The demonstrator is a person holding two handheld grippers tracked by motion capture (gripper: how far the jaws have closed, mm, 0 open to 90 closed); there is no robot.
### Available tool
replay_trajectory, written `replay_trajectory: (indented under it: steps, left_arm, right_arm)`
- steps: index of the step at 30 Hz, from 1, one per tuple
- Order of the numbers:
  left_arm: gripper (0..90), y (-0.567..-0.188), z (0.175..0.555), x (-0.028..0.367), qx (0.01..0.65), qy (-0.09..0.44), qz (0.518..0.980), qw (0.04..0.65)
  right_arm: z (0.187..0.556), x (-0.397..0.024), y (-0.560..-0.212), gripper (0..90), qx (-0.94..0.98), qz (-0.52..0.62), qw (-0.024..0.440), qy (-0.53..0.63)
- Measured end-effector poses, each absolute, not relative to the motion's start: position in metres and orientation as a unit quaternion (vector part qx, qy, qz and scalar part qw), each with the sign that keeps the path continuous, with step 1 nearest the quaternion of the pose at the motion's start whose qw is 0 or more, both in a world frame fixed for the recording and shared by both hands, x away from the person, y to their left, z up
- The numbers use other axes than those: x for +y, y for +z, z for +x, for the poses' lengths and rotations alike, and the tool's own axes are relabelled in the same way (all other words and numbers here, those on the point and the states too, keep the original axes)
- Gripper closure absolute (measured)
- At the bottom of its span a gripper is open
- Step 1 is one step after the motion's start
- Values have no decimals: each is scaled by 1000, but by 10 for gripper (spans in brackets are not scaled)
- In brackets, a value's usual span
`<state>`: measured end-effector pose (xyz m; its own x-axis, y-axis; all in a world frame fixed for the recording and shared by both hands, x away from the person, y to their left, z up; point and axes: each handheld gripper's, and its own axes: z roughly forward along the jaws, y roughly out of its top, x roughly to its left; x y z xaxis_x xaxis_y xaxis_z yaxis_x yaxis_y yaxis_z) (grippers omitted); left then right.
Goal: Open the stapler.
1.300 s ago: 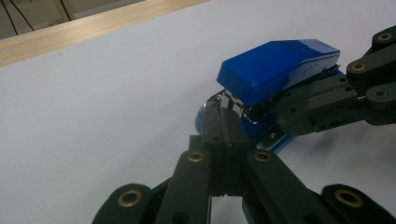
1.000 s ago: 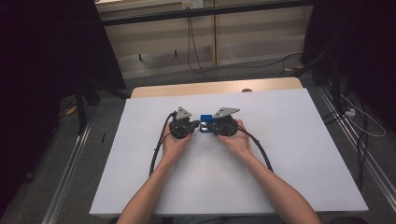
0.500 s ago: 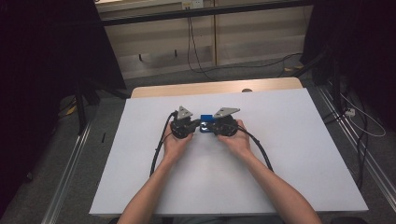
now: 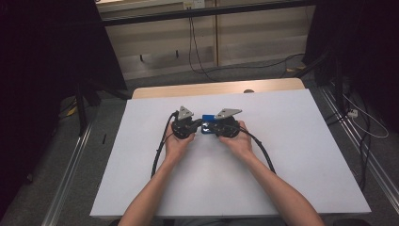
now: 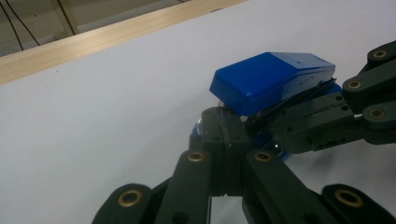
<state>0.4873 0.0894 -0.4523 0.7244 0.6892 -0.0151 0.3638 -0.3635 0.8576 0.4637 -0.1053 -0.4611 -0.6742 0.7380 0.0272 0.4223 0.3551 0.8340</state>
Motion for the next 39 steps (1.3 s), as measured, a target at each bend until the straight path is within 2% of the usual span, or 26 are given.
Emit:
replay_trajectory:
  steps: [39]
  left_arm:
    - [900, -441, 487, 86, 325, 182, 792, 483]
  right_arm:
    - [462, -102, -462, 900, 795, 374, 192, 438]
